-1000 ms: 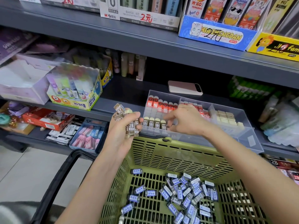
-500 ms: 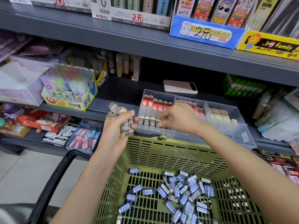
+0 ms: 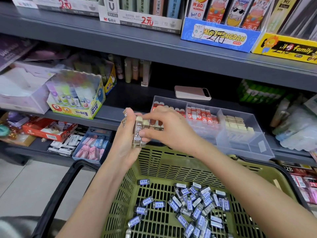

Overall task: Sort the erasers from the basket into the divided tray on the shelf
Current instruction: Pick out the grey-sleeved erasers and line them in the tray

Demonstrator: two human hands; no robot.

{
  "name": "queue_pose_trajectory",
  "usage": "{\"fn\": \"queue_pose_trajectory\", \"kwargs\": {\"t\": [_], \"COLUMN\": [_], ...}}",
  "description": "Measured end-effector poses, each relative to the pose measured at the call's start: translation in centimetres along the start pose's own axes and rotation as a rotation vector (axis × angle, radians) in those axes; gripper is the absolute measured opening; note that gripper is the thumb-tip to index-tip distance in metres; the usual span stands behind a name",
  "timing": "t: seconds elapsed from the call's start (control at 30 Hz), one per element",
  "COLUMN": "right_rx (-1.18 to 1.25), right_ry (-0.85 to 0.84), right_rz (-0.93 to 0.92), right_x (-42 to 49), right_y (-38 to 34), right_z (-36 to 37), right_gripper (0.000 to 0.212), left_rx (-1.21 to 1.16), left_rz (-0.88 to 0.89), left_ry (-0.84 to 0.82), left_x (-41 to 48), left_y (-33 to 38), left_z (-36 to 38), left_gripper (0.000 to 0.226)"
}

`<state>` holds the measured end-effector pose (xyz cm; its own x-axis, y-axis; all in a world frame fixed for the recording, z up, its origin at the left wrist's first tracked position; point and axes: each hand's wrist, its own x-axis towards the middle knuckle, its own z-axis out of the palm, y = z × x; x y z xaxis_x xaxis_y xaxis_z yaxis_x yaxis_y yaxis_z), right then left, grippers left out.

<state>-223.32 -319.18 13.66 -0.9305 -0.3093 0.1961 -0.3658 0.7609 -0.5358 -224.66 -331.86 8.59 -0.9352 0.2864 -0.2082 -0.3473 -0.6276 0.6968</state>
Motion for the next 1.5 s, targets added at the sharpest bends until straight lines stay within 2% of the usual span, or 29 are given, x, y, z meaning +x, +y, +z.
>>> {"fn": "queue_pose_trajectory", "kwargs": {"t": [0.03,0.1,0.17,0.3,0.4,0.43,0.5,0.6,0.67,0.73,0.93,1.03,1.1,1.27,1.5], "right_rx": [0.016,0.092,0.246,0.516,0.641,0.618,0.361,0.059,-0.012,-0.042,0.139,-0.136,-0.297,-0.483,-0.628], "right_ry": [-0.005,-0.007,-0.004,-0.062,0.002,0.016,0.0,-0.16,-0.241,-0.241,-0.172,-0.137,-0.13,-0.116,-0.107], "right_rz": [0.001,-0.002,0.025,0.144,0.234,0.258,0.272,0.312,0.323,0.308,0.304,0.198,0.118,0.053,0.031], "right_x": [0.0,0.1,0.1,-0.1,0.1,0.1,0.3,0.8,1.1,1.5,1.2,0.9,0.6,0.5,0.7], "right_y": [0.0,0.1,0.6,2.4,4.5,5.2,6.7,7.8,7.9,8.0,8.3,8.8,8.9,8.8,8.3], "right_z": [0.0,-0.1,-0.7,-2.4,-4.3,-4.9,-5.8,-5.7,-5.2,-4.5,-2.9,-2.6,-2.5,-1.9,-1.9], "right_gripper": [0.035,0.024,0.014,0.012,0.017,0.017,0.02,0.021,0.027,0.028,0.019,0.008,0.014,0.023,0.018], "left_rx": [-0.019,-0.049,-0.047,0.027,0.06,0.058,0.043,0.061,0.066,0.066,0.069,0.073,0.075,0.076,0.053], "left_rz": [0.0,-0.005,-0.031,-0.082,-0.091,-0.09,-0.083,-0.074,-0.068,-0.064,-0.062,-0.06,-0.059,-0.057,-0.045], "left_ry": [-0.003,-0.028,-0.036,0.011,0.015,0.027,0.036,0.037,0.034,0.036,0.048,0.04,0.037,0.043,0.048], "left_x": [0.0,0.1,0.0,-0.2,-0.3,-0.3,-0.3,-0.4,-0.4,-0.5,-0.5,-0.6,-0.6,-0.6,-0.7], "left_y": [0.0,-0.1,-0.1,0.0,-0.2,-0.2,-0.3,-0.3,-0.4,-0.3,-0.1,-0.1,-0.1,-0.1,0.0], "left_z": [0.0,-0.3,-0.5,-0.2,0.0,0.0,-0.1,0.0,0.1,0.2,0.2,0.2,0.2,0.2,0.0], "left_gripper": [0.079,0.053,0.039,0.042,0.041,0.042,0.043,0.044,0.042,0.046,0.051,0.047,0.045,0.051,0.049]}}
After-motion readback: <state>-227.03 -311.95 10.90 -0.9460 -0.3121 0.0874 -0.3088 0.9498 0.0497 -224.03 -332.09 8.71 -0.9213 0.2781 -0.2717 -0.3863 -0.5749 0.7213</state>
